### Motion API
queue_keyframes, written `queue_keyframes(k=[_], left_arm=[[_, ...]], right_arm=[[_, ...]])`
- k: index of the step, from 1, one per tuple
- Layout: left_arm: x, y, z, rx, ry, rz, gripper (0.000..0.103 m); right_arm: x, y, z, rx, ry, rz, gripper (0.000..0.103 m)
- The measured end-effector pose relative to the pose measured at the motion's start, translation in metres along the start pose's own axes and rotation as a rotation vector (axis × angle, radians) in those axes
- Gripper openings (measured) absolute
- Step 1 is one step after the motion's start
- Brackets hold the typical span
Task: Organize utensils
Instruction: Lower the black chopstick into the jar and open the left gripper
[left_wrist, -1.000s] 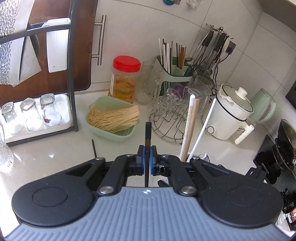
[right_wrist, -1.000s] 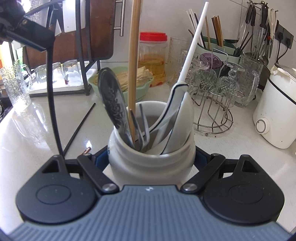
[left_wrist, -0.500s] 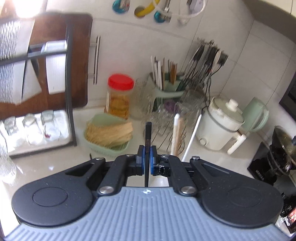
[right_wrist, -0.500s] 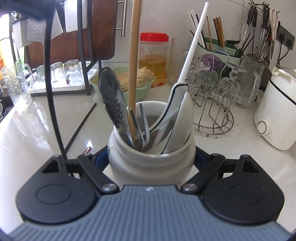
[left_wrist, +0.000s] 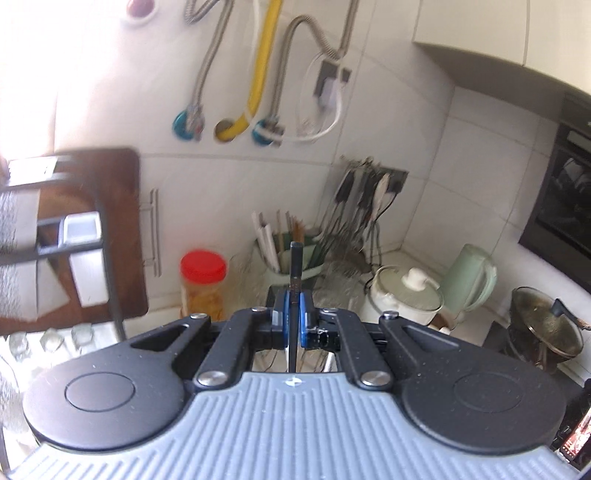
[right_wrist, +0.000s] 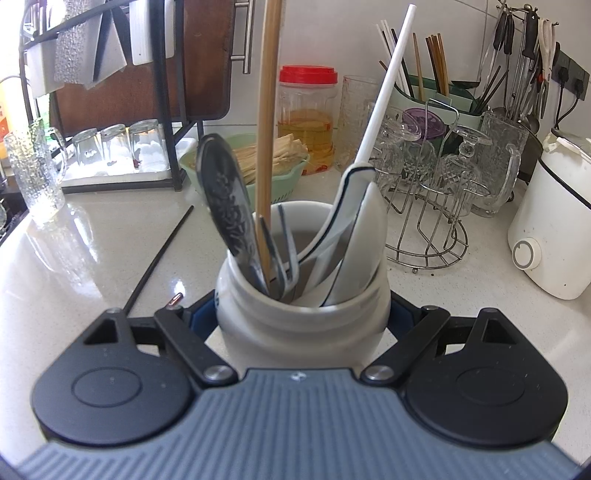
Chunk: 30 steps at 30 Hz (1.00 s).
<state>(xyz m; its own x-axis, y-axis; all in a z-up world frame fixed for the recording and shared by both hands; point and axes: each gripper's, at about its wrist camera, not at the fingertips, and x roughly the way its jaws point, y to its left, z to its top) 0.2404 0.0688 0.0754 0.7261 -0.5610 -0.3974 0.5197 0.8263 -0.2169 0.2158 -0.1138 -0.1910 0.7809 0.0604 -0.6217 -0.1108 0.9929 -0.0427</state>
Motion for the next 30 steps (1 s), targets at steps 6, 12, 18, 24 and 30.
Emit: queue_keyframes(k=[6, 12, 18, 24, 30], left_arm=[[-0.004, -0.017, 0.015, 0.030, -0.043, -0.041, 0.006], [0.022, -0.030, 0.003, 0.063, -0.006, -0.049, 0.006], [0.049, -0.033, -0.022, 0.059, 0.064, -0.081, 0.006], [0.065, -0.041, -0.041, 0.099, 0.105, -0.079, 0.006], [0.081, -0.043, -0.059, 0.114, 0.152, -0.072, 0.006]], right_arm=[[0.000, 0.000, 0.000, 0.001, 0.000, 0.000, 0.092], [0.000, 0.000, 0.000, 0.001, -0.001, 0.000, 0.092], [0.000, 0.000, 0.000, 0.001, -0.001, 0.000, 0.091], [0.000, 0.000, -0.001, 0.001, -0.002, 0.001, 0.091], [0.000, 0.000, 0.001, 0.000, -0.003, 0.001, 0.092]])
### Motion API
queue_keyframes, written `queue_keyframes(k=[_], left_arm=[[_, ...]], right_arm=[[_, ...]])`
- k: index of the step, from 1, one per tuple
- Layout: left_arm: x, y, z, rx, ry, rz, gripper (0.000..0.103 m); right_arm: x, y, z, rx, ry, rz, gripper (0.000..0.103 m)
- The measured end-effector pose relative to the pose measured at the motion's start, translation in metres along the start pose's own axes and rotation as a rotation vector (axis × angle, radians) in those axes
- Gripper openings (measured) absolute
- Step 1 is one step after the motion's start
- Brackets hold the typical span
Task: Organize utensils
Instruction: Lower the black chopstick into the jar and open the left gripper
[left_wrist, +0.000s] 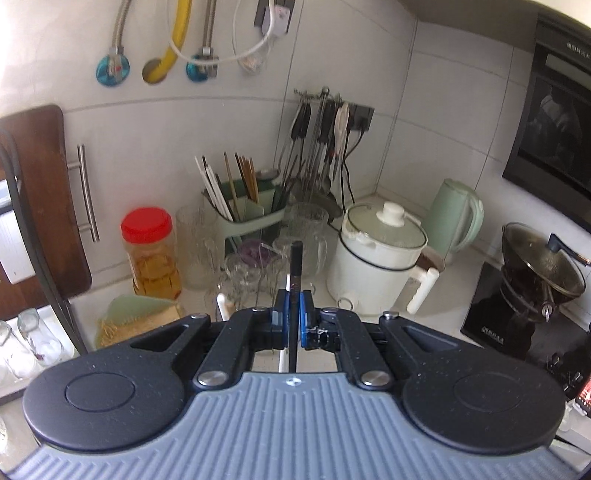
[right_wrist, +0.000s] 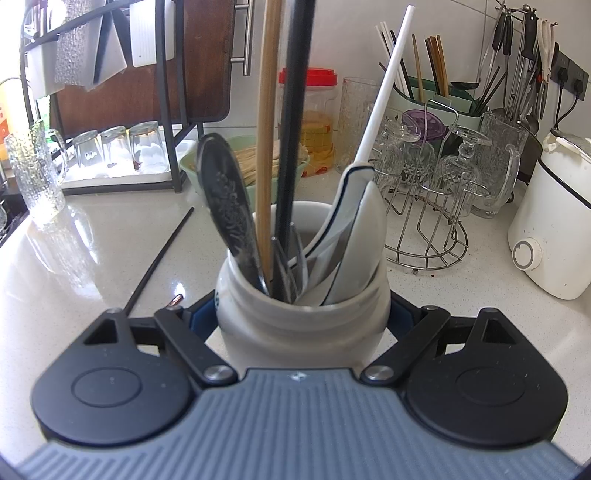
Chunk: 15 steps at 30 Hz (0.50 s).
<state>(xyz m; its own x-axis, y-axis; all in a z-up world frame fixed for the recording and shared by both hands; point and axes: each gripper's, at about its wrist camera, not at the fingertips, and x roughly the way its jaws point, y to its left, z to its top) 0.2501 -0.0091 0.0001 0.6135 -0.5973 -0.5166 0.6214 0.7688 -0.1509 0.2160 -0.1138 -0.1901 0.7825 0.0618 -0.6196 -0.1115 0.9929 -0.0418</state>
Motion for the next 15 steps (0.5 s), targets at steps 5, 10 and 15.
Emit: queue_keyframes(k=[5, 10, 15], left_arm=[[0.014, -0.004, -0.012, 0.016, 0.048, -0.001, 0.006], [0.028, -0.006, -0.025, 0.017, 0.108, -0.007, 0.006], [0.036, -0.006, -0.036, 0.020, 0.152, -0.005, 0.006]], right_arm=[[0.000, 0.000, 0.001, 0.000, -0.001, 0.000, 0.092], [0.000, 0.001, 0.000, -0.001, -0.003, 0.000, 0.092], [0.000, 0.001, -0.001, -0.003, -0.004, 0.001, 0.092]])
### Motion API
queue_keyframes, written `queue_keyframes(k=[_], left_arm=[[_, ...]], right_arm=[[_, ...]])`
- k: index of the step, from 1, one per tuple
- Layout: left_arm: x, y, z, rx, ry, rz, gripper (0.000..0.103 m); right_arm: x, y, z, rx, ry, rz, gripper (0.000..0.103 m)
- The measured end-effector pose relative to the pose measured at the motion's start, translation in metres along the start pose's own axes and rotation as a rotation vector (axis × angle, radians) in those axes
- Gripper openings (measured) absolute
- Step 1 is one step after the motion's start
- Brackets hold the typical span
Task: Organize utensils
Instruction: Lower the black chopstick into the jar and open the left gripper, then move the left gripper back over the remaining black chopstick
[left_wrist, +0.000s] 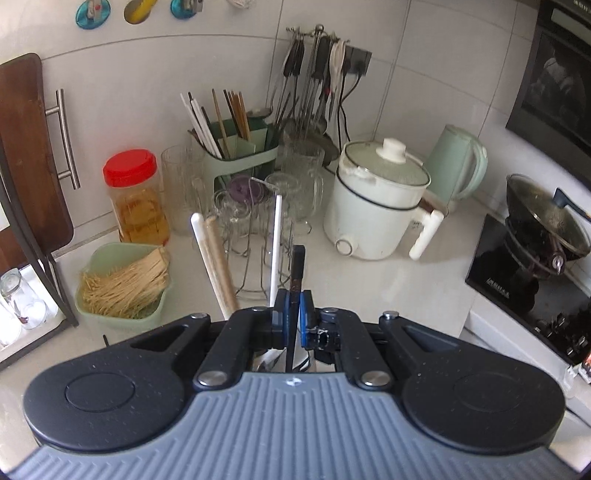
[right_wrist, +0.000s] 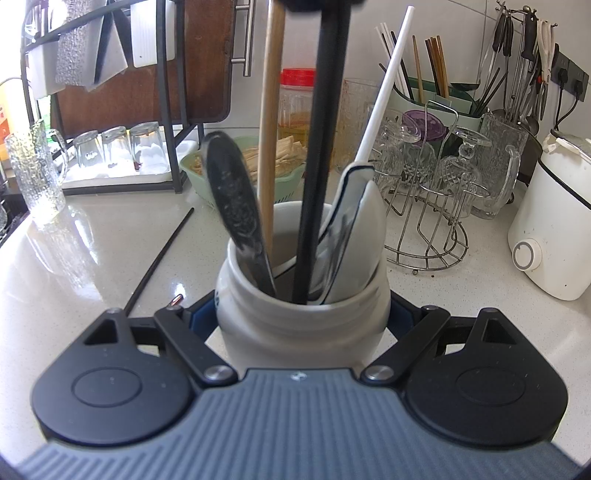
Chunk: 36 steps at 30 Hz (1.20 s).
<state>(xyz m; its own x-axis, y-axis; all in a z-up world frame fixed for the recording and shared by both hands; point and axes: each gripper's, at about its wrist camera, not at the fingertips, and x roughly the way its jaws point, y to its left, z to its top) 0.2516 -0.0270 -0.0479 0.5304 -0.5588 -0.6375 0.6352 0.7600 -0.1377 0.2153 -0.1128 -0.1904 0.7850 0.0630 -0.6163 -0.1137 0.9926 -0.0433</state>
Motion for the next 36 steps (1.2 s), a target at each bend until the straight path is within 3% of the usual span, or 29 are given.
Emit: queue_keyframes(k=[9, 14, 17, 21, 28, 36], left_arm=[[0.000, -0.004, 0.002, 0.016, 0.007, 0.007, 0.006], [-0.009, 0.003, 0.009, -0.031, -0.008, 0.005, 0.007], [-0.021, 0.009, 0.015, -0.055, -0.032, 0.007, 0.022], [-0.043, 0.020, 0.021, -0.098, -0.075, 0.009, 0.026], [-0.073, 0.046, 0.018, -0.151, -0.111, 0.082, 0.028], [-0.065, 0.087, -0.011, -0.235, -0.053, 0.191, 0.028]], right_arm=[[0.001, -0.001, 0.000, 0.000, -0.002, 0.002, 0.092], [0.001, -0.001, 0.000, 0.000, -0.003, 0.001, 0.092], [0.001, 0.000, 0.000, 0.000, -0.002, 0.001, 0.092], [0.001, 0.000, 0.000, 0.000, -0.003, 0.001, 0.092], [0.002, -0.001, 0.000, 0.001, -0.003, 0.000, 0.091], [0.002, -0.001, 0.000, 0.001, -0.002, 0.001, 0.091]])
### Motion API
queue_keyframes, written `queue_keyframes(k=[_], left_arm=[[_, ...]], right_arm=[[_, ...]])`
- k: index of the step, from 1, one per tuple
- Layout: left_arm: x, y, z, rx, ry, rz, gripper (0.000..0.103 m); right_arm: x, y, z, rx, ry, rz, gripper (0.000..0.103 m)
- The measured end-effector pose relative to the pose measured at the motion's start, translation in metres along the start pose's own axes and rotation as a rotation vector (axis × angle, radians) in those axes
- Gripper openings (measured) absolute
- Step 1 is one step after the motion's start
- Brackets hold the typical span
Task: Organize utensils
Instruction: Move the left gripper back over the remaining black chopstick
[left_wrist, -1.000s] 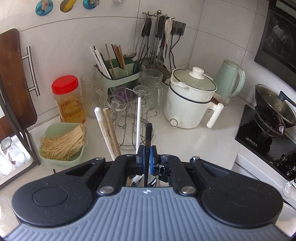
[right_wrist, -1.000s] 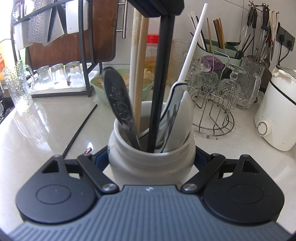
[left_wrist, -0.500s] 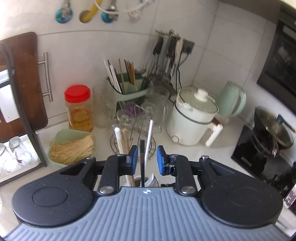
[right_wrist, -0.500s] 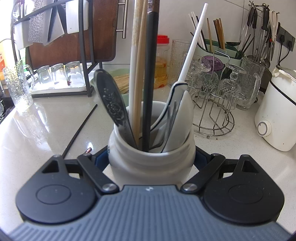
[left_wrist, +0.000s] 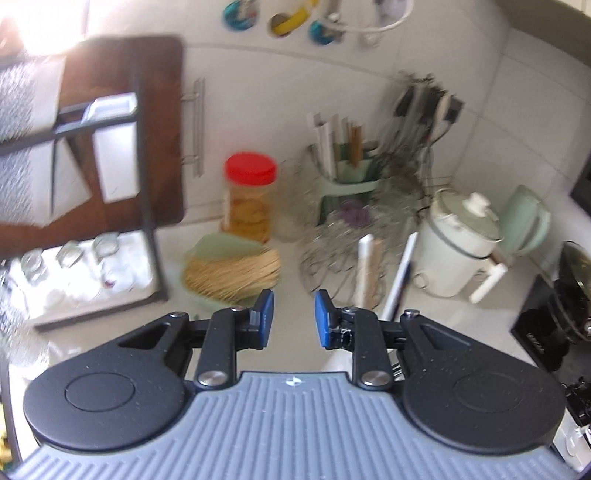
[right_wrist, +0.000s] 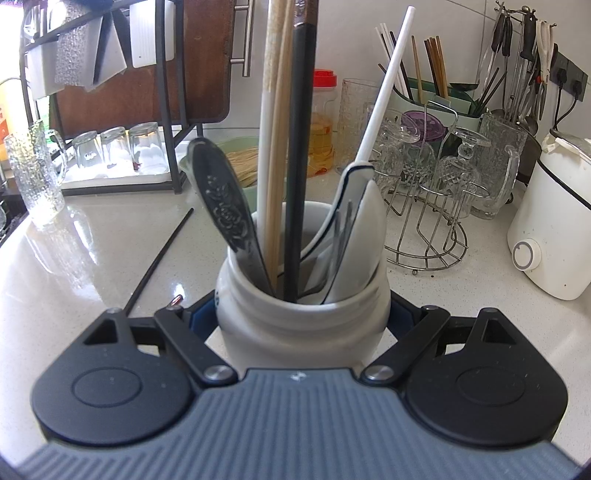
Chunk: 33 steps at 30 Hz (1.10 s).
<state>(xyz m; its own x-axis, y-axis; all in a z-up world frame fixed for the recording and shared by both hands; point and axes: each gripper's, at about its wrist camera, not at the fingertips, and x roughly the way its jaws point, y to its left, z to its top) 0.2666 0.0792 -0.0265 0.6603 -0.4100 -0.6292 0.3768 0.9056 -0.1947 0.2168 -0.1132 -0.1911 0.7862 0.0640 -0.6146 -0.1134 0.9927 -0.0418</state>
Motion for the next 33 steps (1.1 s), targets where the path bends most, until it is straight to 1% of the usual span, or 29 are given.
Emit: queue_keyframes(k=[2, 4, 6, 7, 10, 12, 14, 16, 19, 22, 28, 31, 33], left_arm=[[0.009, 0.011, -0.009, -0.029, 0.023, 0.012, 0.028], [0.024, 0.019, -0.019, -0.034, 0.051, 0.043, 0.028], [0.036, 0.027, -0.029, -0.037, 0.071, 0.055, 0.028], [0.044, 0.030, -0.033, -0.037, 0.092, 0.076, 0.028], [0.065, 0.044, -0.045, -0.055, 0.140, 0.102, 0.028], [0.079, 0.051, -0.051, -0.042, 0.160, 0.125, 0.028], [0.096, 0.058, -0.056, -0.026, 0.182, 0.169, 0.028], [0.112, 0.069, -0.060, -0.039, 0.203, 0.186, 0.028], [0.138, 0.086, -0.064, -0.055, 0.256, 0.211, 0.029], [0.163, 0.101, -0.066, -0.091, 0.283, 0.234, 0.052], [0.198, 0.123, -0.061, -0.129, 0.330, 0.300, 0.052], [0.209, 0.122, -0.059, -0.091, 0.355, 0.340, 0.052], [0.212, 0.119, -0.057, -0.069, 0.348, 0.350, 0.052]], right_arm=[[0.000, 0.000, 0.000, 0.000, 0.000, 0.000, 0.091], [0.000, 0.000, 0.000, 0.000, -0.001, -0.001, 0.091], [0.000, -0.001, -0.001, 0.000, -0.001, -0.001, 0.091], [0.000, -0.001, 0.000, 0.000, -0.001, -0.001, 0.091], [0.000, -0.001, 0.000, -0.001, -0.002, -0.001, 0.092], [0.001, -0.001, 0.000, -0.002, -0.001, 0.000, 0.092], [0.001, -0.002, 0.000, -0.001, -0.003, 0.000, 0.092], [0.001, -0.002, 0.000, 0.000, -0.001, -0.002, 0.092], [0.001, -0.001, 0.000, 0.006, 0.003, -0.004, 0.091], [0.000, 0.000, -0.001, 0.007, 0.000, -0.009, 0.092], [0.001, 0.001, -0.002, 0.005, -0.003, -0.013, 0.092], [0.001, 0.001, -0.002, 0.006, -0.006, -0.013, 0.092], [0.001, 0.001, -0.002, 0.006, -0.007, -0.014, 0.092]])
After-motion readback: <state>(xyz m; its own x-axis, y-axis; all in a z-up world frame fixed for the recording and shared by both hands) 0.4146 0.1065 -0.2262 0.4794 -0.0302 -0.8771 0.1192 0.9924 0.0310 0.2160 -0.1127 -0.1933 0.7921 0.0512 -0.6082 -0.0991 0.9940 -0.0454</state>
